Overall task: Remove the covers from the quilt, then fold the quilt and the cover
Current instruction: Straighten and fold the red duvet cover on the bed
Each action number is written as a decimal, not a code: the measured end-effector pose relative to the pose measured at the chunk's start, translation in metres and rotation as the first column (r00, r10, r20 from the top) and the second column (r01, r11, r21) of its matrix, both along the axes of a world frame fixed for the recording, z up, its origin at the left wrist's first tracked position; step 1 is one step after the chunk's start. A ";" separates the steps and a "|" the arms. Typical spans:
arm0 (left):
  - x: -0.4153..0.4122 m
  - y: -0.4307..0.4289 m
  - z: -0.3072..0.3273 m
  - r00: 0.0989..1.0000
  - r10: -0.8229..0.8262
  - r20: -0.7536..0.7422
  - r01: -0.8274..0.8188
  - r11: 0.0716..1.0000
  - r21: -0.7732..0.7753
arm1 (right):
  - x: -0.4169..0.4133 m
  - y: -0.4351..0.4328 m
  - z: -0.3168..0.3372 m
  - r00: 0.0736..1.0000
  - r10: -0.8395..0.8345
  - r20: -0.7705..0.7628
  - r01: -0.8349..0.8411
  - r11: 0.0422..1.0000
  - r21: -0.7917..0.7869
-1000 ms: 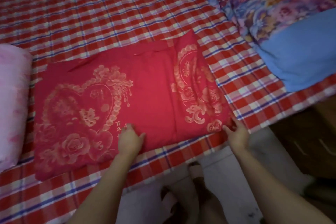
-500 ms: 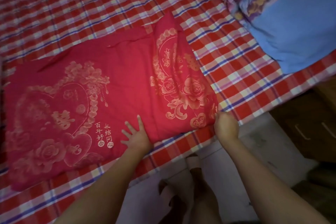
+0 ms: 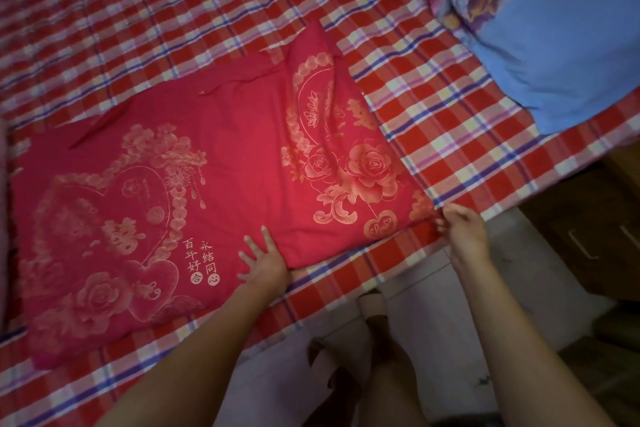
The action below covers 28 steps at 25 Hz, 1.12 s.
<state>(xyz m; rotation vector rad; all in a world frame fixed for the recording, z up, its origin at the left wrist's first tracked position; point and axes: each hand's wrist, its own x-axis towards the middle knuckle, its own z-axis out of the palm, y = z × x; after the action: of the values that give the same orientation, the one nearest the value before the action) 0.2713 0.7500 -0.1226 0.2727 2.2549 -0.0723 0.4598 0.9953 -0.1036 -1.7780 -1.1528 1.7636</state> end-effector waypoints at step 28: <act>-0.002 0.001 0.031 0.991 -0.111 0.071 0.114 0.992 -0.048 | -0.043 -0.046 0.020 0.831 0.387 0.400 -0.501 0.833 0.236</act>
<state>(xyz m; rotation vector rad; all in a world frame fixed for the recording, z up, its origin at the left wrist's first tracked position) 0.2694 0.7511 -0.0918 0.3693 2.1650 -0.1779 0.4172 0.9497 -0.0836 -1.7301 -2.0292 1.3851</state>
